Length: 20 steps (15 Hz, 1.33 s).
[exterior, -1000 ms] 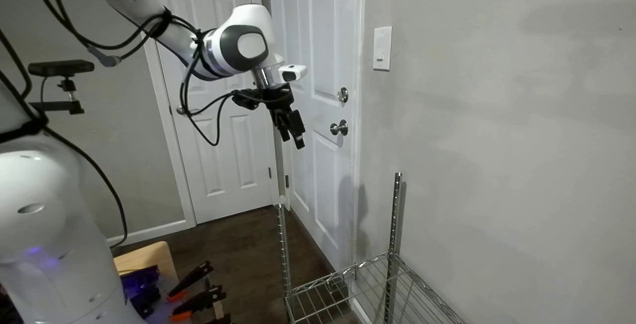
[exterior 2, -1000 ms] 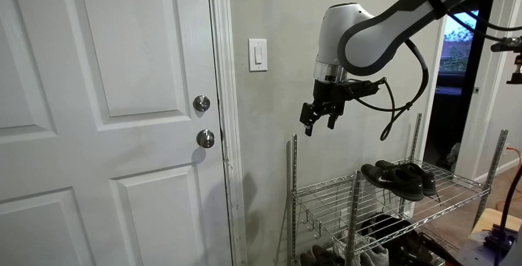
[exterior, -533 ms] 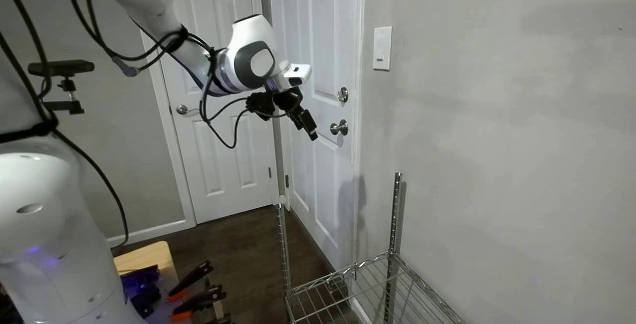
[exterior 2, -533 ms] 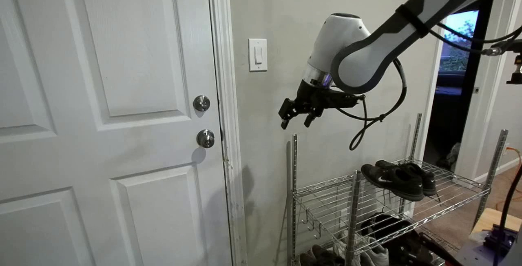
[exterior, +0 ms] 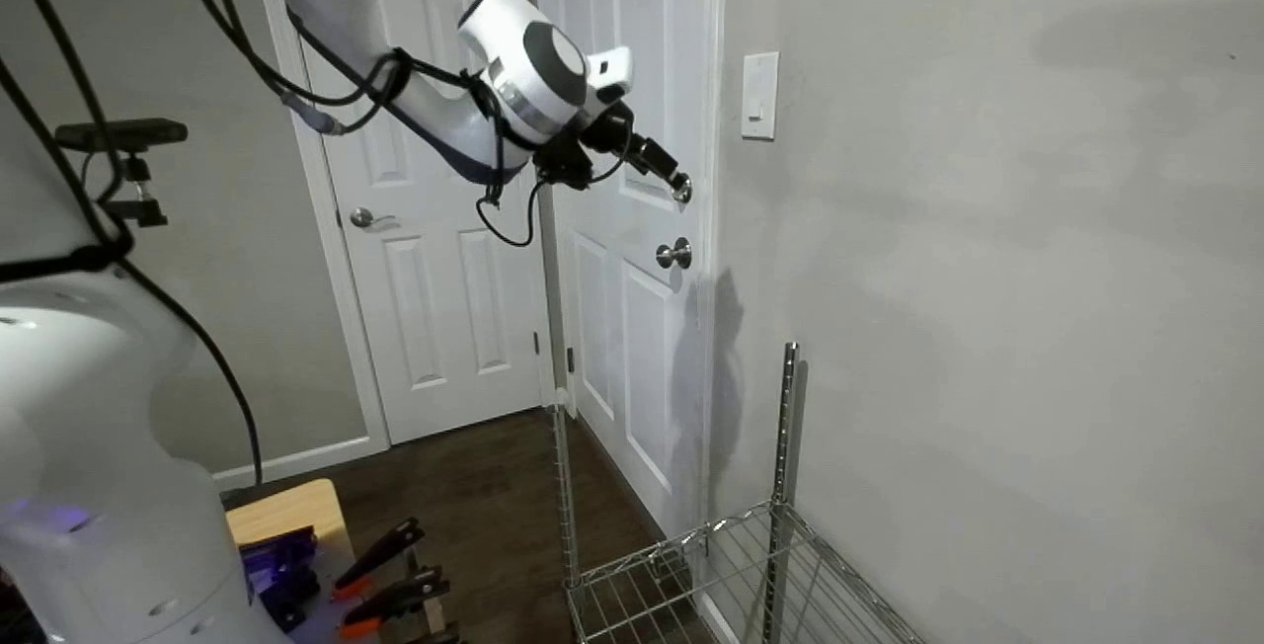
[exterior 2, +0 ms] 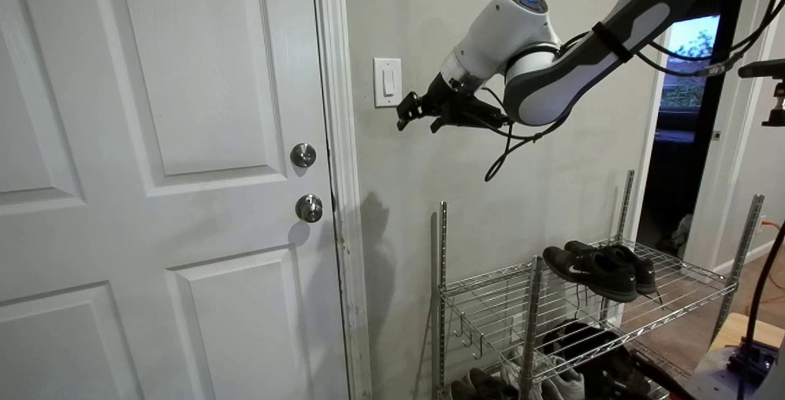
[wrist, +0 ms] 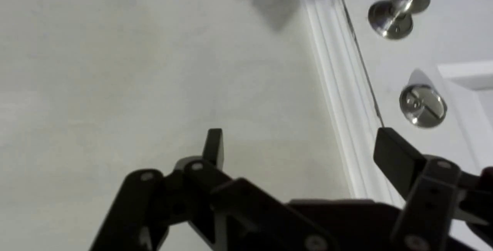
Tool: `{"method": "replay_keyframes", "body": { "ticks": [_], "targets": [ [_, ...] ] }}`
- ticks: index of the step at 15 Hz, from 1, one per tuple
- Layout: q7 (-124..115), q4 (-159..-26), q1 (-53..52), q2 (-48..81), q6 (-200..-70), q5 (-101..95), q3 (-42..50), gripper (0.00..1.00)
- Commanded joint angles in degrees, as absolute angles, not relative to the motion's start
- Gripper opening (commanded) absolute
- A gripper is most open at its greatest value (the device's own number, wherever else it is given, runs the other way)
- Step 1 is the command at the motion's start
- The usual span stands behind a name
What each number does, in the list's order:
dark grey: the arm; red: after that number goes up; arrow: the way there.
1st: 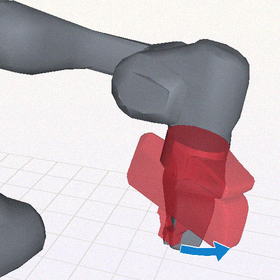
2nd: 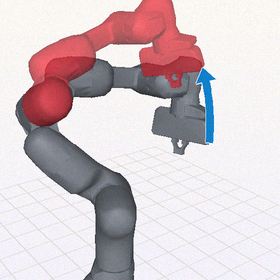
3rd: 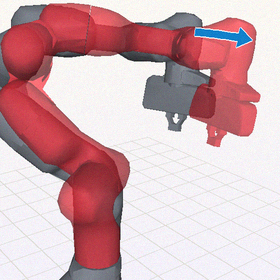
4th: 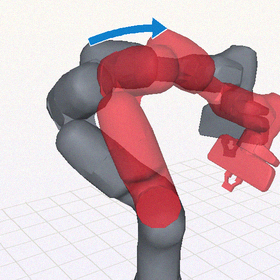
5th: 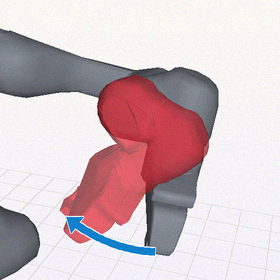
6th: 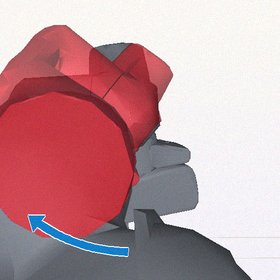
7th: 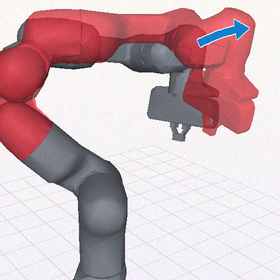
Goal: Flip the light switch on the wall
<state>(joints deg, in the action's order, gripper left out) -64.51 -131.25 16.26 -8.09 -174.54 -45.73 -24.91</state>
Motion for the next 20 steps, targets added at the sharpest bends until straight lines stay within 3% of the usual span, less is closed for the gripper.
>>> {"method": "replay_keyframes", "body": {
  "ticks": [1, 13, 14, 15, 20],
  "targets": [
    [-67.5, -129.9, 18.1, -8.5, -174.6, -48.7, -26.1, 1.00],
    [-75.0, -127.2, 22.4, -8.3, -174.6, -55.7, -29.6, 1.00],
    [-77.7, -126.7, 23.5, -8.7, -174.8, -58.1, -30.3, 0.75],
    [-80.5, -126.0, 24.4, -9.1, -175.0, -60.7, -30.9, 0.73],
    [-94.7, -121.3, 27.5, -8.6, -174.3, -75.3, -33.7, 0.39]
  ]
}}
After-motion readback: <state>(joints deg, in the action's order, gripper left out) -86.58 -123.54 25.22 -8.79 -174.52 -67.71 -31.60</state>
